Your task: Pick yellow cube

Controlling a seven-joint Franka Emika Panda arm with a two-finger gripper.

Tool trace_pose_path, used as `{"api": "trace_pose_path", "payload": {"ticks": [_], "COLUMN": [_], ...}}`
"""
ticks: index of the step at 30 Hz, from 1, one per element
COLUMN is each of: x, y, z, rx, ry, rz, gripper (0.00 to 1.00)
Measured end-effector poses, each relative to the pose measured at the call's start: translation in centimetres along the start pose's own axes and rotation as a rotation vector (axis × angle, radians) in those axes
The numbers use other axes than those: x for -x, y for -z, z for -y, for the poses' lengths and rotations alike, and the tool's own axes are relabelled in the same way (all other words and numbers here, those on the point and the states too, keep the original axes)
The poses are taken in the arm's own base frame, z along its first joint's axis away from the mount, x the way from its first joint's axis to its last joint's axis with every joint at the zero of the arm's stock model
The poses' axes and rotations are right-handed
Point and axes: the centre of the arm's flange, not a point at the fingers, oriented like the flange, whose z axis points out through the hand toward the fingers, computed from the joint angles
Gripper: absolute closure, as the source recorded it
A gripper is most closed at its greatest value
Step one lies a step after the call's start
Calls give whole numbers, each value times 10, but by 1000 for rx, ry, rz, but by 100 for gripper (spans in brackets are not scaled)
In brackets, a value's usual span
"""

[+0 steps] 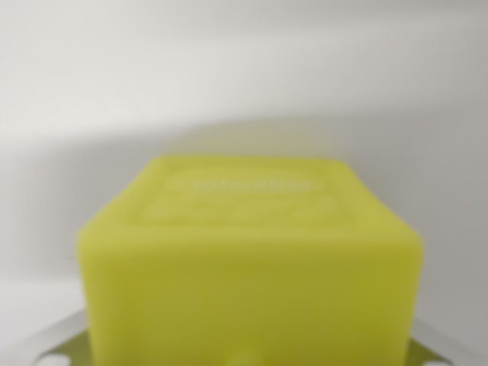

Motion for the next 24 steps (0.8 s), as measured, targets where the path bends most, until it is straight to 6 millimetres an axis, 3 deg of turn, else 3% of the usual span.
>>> {"api": "trace_pose_path", "payload": {"ticks": [24], "x": [0], "y": [57], "z": [0], "rx": [0], "ry": [0], "rz": [-1], "gripper": [100]}}
